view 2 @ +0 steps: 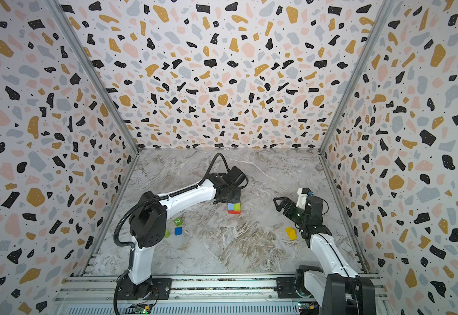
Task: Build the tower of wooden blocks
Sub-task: 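Carry the blue cube over the top of the block stack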
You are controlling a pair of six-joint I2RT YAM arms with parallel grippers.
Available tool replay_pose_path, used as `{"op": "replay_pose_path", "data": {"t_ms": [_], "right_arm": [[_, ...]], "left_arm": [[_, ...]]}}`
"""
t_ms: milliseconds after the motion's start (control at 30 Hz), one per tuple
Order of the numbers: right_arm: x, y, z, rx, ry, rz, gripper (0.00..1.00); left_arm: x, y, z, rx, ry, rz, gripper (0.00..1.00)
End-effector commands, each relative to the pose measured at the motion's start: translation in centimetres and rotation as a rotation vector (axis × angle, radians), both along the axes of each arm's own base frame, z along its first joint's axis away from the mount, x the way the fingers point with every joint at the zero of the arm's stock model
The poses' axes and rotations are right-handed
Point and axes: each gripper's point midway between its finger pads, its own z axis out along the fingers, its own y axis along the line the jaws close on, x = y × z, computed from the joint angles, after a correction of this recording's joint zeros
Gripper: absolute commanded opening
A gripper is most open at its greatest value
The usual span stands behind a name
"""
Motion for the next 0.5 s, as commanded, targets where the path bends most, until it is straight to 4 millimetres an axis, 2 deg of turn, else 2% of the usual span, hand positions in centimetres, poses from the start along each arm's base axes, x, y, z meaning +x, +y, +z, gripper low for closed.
{"op": "replay_pose_path", "data": {"t_ms": [0,200,467], "right_arm": [[0.1,0.1,0.1,0.025,-0.002,0.007,0.99],[0.0,0.1,0.0,0.038,0.001,0.008,0.99],[0.0,0.1,-0.1,0.042,0.0,0.011,0.99]], "left_arm": [[0.0,-0.8,0.4,0.0,-0.01,0.009,0.3],[-0.6,-1.5,-0.2,0.01,-0.004,0.004,0.3],[-1.2,-0.9,-0.6,0.03,0.001,0.011,0.3]]}}
